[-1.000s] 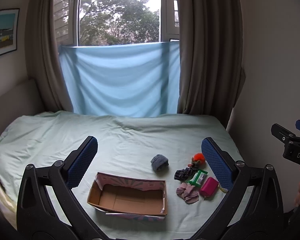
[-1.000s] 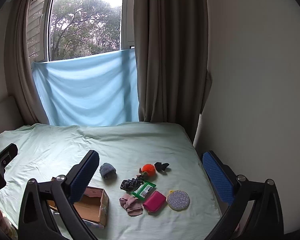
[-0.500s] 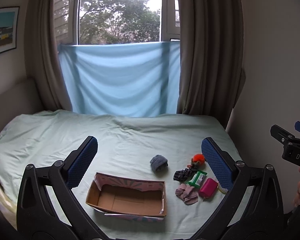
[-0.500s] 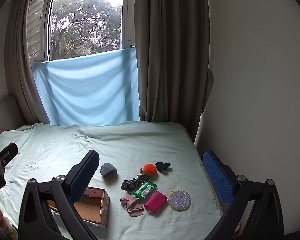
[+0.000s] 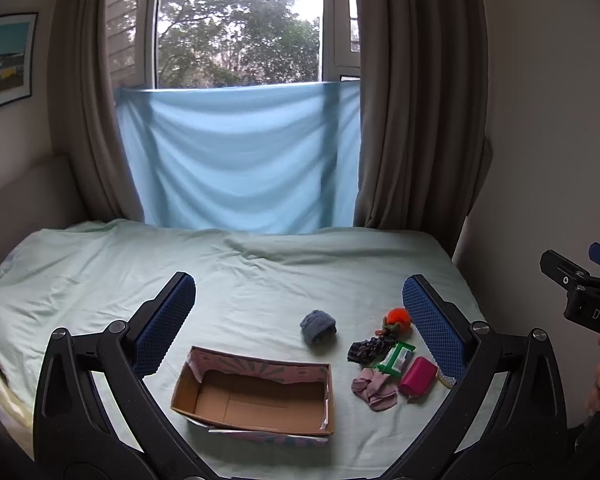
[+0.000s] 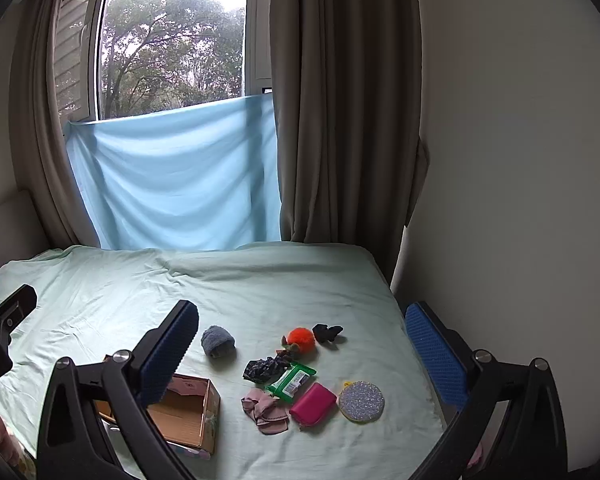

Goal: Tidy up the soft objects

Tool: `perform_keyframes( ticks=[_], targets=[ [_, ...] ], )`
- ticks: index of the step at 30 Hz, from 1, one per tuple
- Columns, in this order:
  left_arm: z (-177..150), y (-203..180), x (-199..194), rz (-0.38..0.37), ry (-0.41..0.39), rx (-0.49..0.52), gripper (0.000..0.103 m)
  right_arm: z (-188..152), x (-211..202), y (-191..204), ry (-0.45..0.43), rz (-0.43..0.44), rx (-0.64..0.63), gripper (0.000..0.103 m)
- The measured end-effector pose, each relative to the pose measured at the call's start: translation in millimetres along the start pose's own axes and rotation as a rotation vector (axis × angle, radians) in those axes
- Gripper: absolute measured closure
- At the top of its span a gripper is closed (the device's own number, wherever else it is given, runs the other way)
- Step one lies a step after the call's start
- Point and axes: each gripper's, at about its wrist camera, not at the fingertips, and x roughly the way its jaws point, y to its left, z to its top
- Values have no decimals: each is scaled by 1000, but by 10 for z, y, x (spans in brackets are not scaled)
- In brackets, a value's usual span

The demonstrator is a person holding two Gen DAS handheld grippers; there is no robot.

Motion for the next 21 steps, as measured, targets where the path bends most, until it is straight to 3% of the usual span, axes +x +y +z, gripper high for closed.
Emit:
perform_keyframes(
  ticks=[7,13,21],
  targets=[
    [3,-30,79,-3,16,-3,0,-12,26,-13,4,0,1,0],
    [-41,-148,324,-13,83,-23,0,-30,140,-115,18,-6,10,0],
    [-514,-673,994,-26,231,3,0,-372,691,-452,126,1,-13,0]
  ],
)
